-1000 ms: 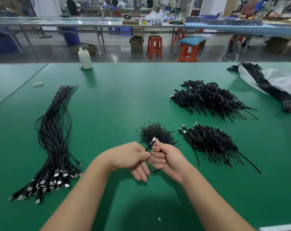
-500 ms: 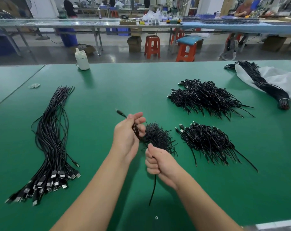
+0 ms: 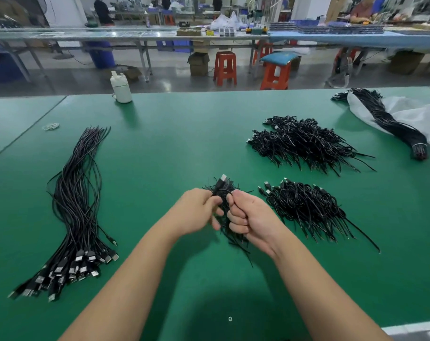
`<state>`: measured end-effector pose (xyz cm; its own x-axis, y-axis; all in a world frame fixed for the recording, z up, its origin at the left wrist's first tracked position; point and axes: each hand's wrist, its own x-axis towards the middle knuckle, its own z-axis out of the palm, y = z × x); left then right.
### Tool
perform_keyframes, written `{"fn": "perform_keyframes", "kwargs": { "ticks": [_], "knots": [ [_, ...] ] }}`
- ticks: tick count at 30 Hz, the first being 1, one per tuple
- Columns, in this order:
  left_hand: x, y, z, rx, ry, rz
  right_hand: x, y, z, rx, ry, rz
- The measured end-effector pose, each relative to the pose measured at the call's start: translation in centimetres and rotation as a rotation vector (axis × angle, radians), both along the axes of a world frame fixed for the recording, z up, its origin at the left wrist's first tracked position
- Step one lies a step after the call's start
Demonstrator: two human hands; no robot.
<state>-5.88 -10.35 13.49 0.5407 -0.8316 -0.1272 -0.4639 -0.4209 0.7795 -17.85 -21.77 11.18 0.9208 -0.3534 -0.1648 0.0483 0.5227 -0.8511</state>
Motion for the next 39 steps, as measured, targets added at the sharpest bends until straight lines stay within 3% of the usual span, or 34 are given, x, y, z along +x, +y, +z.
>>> {"fn": "perform_keyframes", "kwargs": {
  "ticks": [3, 7, 11, 15, 20, 27, 32, 39],
  "knots": [
    [-0.7, -0.4, -0.4, -0.375, 0.365, 0.128, -0.2, 0.5, 0.4, -0.064, -0.031, 0.039],
    [-1.4, -1.5, -0.3, -0.762, 0.793, 0.334, -0.3, 2.2, 0.2, -0.366, 0.083, 0.107],
    [-1.5, -1.5, 0.5, -0.822, 0.948, 0.336, -0.1, 2.6, 0.3, -0.736, 0.228, 0.028],
    [-1.5, -0.8, 0.7, -0.78, 0.933, 0.267, -0.2, 1.9, 0.4, -1.02, 0.289, -0.006],
    [-2.2, -0.8, 0.4, -0.74, 0.933, 0.232, -0.1, 2.3, 0.6, -0.561, 0.012, 0.058],
    [-2.5, -0.8, 0.2, -0.626, 1.022, 0.118, -0.2, 2.7, -0.4, -0.517, 0.041, -0.12],
    [-1.7, -0.1, 0.2, -0.395, 1.039, -0.046, -0.8, 2.8, -1.3, -0.367, 0.002, -0.073],
    [-1.7, -0.1, -0.1, -0.337, 1.023, -0.085, -0.8, 2.8, -2.5, -0.32, 0.039, -0.073]
  ]
}}
